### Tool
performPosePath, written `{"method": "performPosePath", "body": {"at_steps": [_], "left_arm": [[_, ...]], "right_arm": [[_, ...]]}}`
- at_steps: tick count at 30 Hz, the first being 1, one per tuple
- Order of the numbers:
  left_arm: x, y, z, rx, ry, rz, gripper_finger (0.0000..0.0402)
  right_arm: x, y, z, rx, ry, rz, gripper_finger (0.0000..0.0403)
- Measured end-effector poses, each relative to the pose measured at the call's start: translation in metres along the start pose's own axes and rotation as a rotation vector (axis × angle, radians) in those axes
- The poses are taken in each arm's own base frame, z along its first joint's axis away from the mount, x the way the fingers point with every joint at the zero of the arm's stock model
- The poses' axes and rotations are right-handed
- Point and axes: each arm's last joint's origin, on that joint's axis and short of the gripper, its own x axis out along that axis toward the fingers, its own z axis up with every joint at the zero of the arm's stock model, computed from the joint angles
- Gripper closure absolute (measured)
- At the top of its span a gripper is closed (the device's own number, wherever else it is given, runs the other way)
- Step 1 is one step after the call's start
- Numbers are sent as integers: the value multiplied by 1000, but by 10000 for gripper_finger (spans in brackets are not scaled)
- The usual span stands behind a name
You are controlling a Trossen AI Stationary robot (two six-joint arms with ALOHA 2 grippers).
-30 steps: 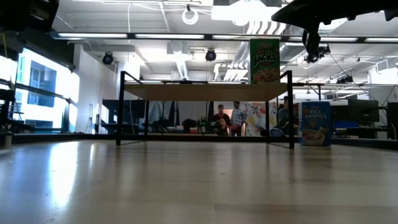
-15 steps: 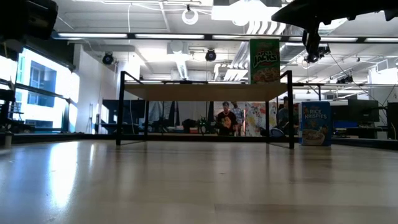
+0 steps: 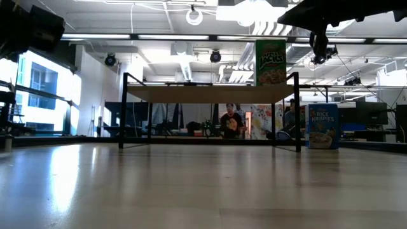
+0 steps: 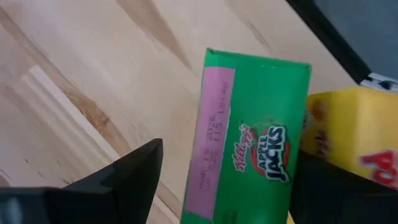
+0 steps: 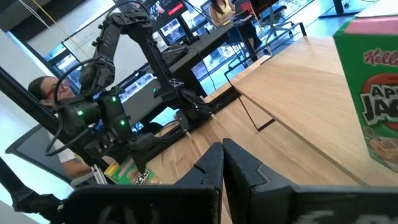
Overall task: Stack cereal on shelf
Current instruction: Put the green cereal box on the shelf aligned with the other green cereal box
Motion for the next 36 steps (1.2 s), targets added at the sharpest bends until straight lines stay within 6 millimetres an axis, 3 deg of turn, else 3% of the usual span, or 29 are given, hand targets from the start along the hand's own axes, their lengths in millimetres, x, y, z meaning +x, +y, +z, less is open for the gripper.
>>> {"method": "performPosePath", "body": {"at_steps": [16, 24, 29, 36], "left_arm": [[5, 1, 1, -6, 15, 1, 207], [-4, 15, -1, -94, -17, 29, 238], [-35, 31, -2, -144, -82, 72, 240], [-114, 67, 13, -200, -247, 367, 240]], "right_arm": [[0, -1, -1, 14, 11, -7, 402], [0, -1, -1, 33, 14, -9, 402], [0, -1, -1, 36, 15, -10, 402], [0, -1, -1, 37, 14, -10, 402]]}}
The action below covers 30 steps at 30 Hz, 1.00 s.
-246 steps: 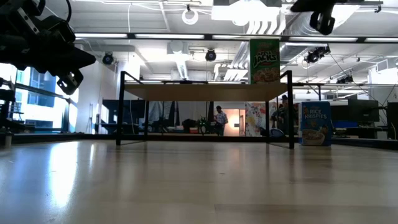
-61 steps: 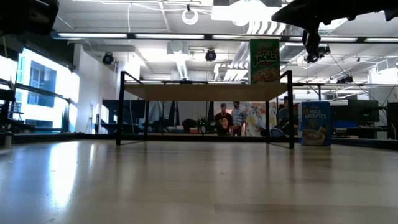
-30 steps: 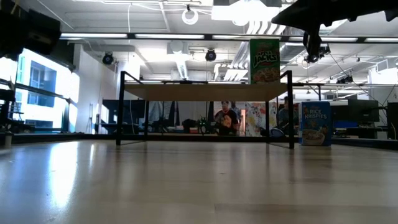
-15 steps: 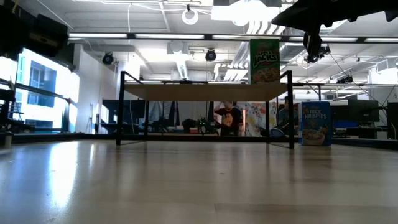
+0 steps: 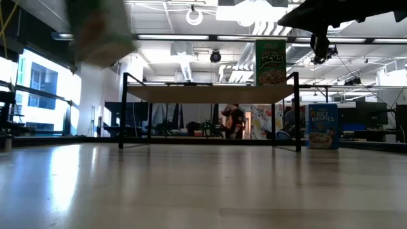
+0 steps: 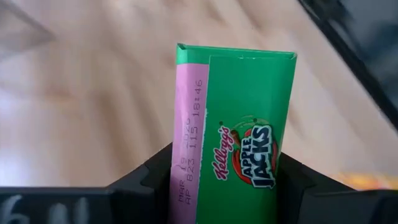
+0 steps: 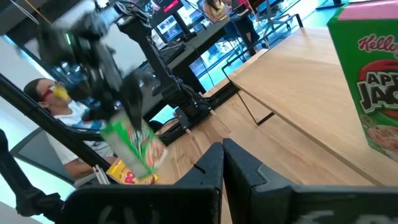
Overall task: Stack cereal on shelf
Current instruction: Put the green cereal box on the shelf aligned with the other green cereal box
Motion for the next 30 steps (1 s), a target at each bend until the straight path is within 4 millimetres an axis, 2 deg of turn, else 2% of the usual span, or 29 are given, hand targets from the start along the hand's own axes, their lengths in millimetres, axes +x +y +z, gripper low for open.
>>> {"method": "performPosePath", "body": {"at_steps": [4, 9, 13, 19, 24, 30], "left_arm": [[-25, 39, 29, 11, -70, 184, 240], [-35, 91, 56, 15, -72, 363, 240], [-21, 125, 66, -2, -51, 422, 240], [16, 162, 66, -69, -17, 461, 240], [40, 176, 61, -123, 18, 455, 240], [57, 189, 55, -166, 47, 461, 240]], "right_arm": [[0, 0, 0, 2, 0, 0, 402], [0, 0, 0, 38, -2, 1, 402], [0, 1, 1, 79, -7, 6, 402], [0, 2, 3, 57, -26, 23, 402], [0, 3, 3, 45, -32, 29, 402], [0, 3, 3, 32, -32, 29, 402]]}}
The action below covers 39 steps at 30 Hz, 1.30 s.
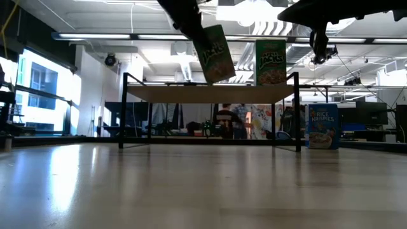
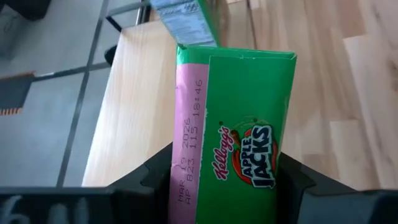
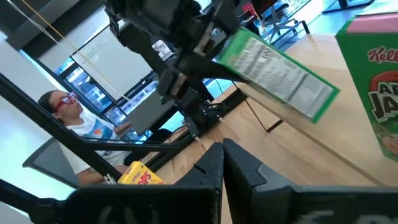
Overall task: Stack cereal on shelf
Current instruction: Put the green cereal box on the shelf aligned with the other green cereal box
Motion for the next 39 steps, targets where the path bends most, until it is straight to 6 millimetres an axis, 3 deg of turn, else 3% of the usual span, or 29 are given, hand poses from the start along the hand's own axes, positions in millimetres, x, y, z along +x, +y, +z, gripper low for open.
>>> {"method": "performPosePath", "body": {"at_steps": [17, 31, 39], "left_arm": [[10, 14, -3, -30, -18, 5, 238], [11, 23, -5, -50, -35, 0, 159], [2, 25, -2, -45, -70, 15, 147]], "right_arm": [[0, 0, 0, -3, 3, -2, 402], [0, 0, -1, -2, 5, -4, 402], [0, 0, -1, -4, 5, -5, 402]]}}
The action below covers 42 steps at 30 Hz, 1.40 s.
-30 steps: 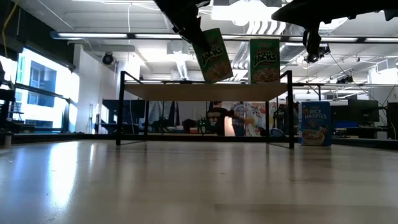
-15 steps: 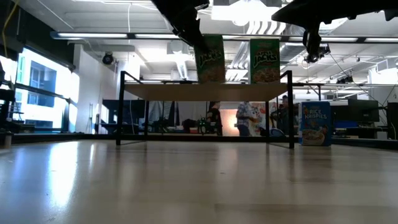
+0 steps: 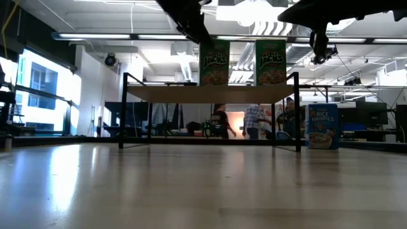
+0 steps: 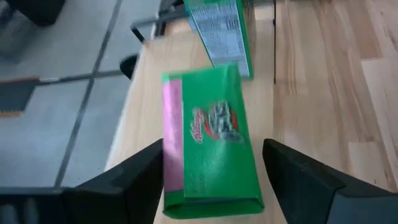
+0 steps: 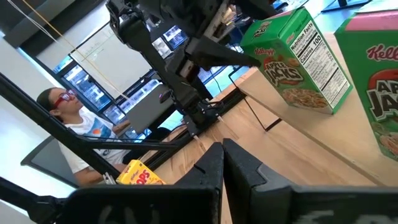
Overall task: Stack cereal on shelf
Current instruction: Put the green cereal box on the shelf aligned with the other green cereal box
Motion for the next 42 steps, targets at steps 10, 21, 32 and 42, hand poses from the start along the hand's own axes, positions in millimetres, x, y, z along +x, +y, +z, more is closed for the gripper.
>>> {"method": "performPosePath", "body": {"at_steps": [10, 21, 32, 42], "left_arm": [[-25, 8, 10, 3, -114, 47, 147], [-67, 16, 19, -213, -270, 19, 149], [-93, -8, -17, -556, -465, -46, 351], [-70, -42, -77, -870, -541, -82, 399]], "right_arm": [[0, 0, 0, -1, 0, 0, 402], [0, 0, 0, 3, -1, -7, 402], [0, -1, -1, 79, 7, -12, 402], [0, -2, -2, 129, 21, -22, 402]]}}
